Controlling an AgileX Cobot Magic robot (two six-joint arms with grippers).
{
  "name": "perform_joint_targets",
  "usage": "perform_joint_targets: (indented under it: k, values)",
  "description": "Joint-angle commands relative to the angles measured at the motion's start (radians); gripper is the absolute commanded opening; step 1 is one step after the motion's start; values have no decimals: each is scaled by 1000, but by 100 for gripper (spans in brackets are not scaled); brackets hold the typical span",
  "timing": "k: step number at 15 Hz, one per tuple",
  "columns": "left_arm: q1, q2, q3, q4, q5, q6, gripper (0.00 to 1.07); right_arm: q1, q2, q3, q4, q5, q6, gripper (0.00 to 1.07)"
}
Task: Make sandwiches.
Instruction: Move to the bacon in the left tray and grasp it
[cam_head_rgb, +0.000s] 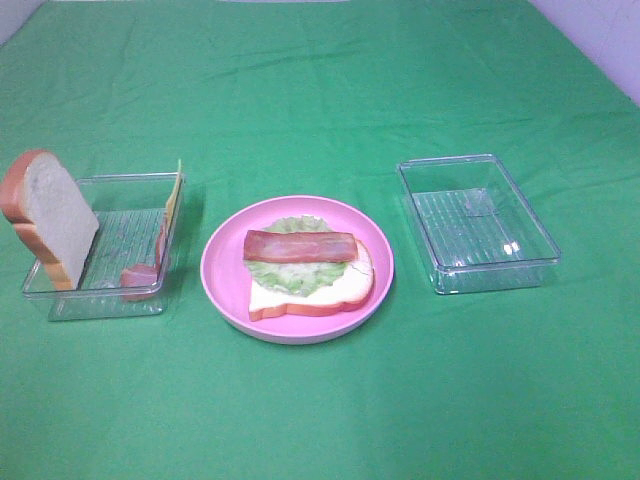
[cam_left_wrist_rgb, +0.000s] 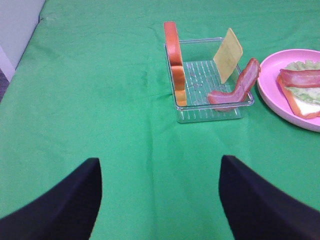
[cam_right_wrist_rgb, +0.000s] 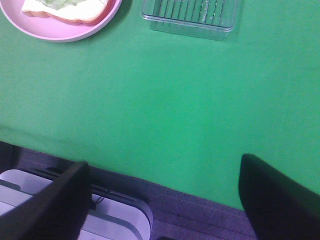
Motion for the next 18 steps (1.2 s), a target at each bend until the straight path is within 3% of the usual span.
perform_joint_targets:
  k: [1, 4, 6, 13, 18]
  values:
    - [1, -19, 1, -5, -9, 1, 64, -1, -99, 38, 1, 26, -7, 76]
    - [1, -19, 1, -5, -9, 1, 64, -1, -418, 151, 52, 23, -106, 76]
    - [1, -19, 1, -5, -9, 1, 64, -1, -541, 207, 77, -3, -164, 76]
    - [1, -19, 1, -6, -9, 1, 64, -1, -681, 314, 169, -112, -284, 76]
    - [1, 17, -13, -82, -21, -2, 64, -1, -681, 331, 168, -130, -288, 76]
